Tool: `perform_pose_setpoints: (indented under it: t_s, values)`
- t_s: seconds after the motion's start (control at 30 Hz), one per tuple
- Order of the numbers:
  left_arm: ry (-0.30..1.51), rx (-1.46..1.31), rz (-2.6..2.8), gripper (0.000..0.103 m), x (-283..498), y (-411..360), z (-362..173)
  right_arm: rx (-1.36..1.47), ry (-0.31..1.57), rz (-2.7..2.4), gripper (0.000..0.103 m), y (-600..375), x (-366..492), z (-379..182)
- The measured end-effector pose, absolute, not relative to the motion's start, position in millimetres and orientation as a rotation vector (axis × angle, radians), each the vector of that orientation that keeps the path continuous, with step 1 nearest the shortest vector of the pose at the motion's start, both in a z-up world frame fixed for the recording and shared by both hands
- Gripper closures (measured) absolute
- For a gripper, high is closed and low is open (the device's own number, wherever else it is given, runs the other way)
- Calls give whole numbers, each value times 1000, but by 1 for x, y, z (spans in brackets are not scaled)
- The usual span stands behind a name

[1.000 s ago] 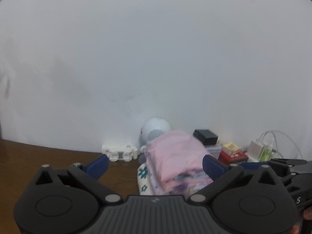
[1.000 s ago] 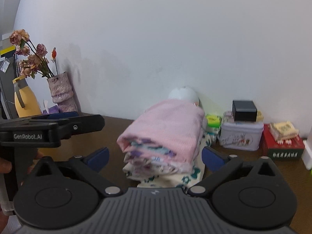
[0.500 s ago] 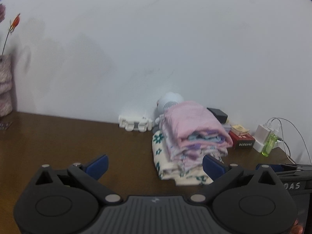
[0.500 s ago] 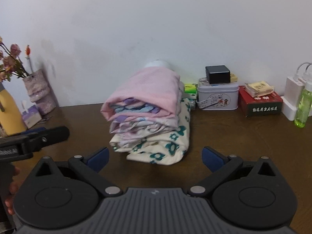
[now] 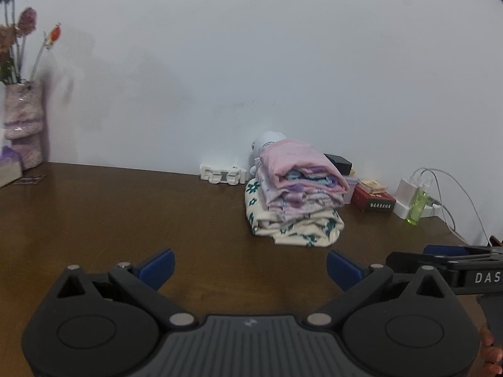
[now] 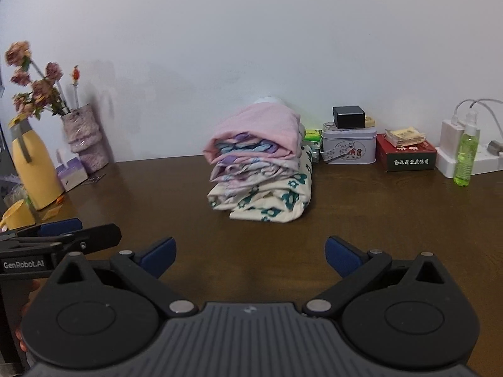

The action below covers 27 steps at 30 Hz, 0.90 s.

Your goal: Fold clothes

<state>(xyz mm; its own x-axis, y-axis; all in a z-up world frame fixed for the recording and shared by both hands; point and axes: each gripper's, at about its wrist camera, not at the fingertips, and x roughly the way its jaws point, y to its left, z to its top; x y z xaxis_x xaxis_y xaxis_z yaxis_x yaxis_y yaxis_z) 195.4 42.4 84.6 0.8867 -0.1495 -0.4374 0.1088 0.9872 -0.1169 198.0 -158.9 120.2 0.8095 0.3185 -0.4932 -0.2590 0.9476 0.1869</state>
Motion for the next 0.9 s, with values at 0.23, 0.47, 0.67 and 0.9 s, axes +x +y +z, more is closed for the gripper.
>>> perform_pose_setpoints:
  t_s: [0.23, 0.47, 0.67, 0.9]
  values:
    - [451, 22, -94, 0, 133, 26, 77, 75, 522, 291, 0, -158, 140, 118]
    - [396, 33, -101, 0, 69, 17, 79, 74, 519, 284, 0, -160, 87, 114]
    - [355, 26, -59, 0, 24, 16, 83, 87, 508, 284, 0, -162, 38, 114]
    - [384, 46, -92, 0, -19, 11, 76, 99, 482, 277, 0, -164, -13, 110]
